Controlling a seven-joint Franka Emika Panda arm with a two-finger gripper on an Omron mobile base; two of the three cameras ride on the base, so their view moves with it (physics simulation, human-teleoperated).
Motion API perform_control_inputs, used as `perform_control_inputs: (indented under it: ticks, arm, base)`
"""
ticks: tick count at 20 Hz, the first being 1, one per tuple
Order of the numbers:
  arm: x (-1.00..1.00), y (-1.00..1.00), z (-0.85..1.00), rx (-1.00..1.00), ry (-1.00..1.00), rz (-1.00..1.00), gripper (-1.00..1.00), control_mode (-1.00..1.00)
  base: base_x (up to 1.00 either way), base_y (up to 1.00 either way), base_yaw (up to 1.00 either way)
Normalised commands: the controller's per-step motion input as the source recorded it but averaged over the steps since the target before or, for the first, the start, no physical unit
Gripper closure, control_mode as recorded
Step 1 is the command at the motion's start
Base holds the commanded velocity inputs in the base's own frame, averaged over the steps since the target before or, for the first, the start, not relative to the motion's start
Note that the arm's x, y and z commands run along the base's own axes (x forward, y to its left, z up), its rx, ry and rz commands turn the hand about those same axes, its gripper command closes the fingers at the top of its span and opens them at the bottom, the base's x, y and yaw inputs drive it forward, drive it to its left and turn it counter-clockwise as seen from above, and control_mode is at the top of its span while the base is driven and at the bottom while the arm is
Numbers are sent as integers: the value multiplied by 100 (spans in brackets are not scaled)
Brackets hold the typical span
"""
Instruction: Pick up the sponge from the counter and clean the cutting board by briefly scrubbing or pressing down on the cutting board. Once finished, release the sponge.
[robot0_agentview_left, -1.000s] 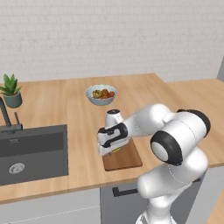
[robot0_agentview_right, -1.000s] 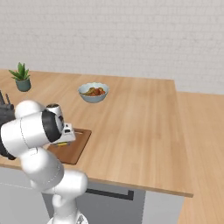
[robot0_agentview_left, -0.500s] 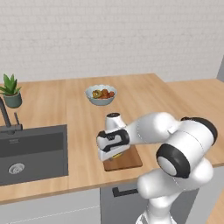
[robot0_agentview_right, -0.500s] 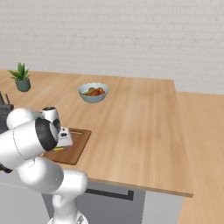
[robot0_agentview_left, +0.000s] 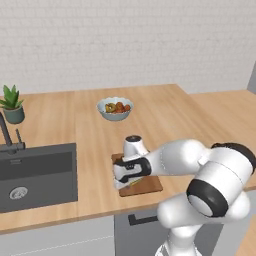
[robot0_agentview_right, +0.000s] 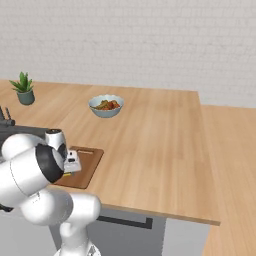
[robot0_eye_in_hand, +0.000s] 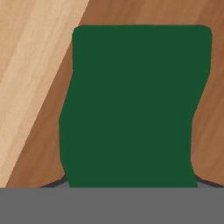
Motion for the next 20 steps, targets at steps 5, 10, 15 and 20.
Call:
perform_control_inputs:
  ticks: [5, 10, 15, 20]
  arm:
    - [-93, -64, -73, 0, 6, 1, 100, -100]
    - [-100, -82, -39, 0, 3, 1, 100, -100]
    - [-100, -84, -11, 0, 14, 1, 100, -100]
    - [-84, -83, -26, 0, 10, 1, 100, -100]
  base:
    - [0, 0, 0]
    - [0, 0, 0]
    - [0, 0, 0]
    - [0, 0, 0]
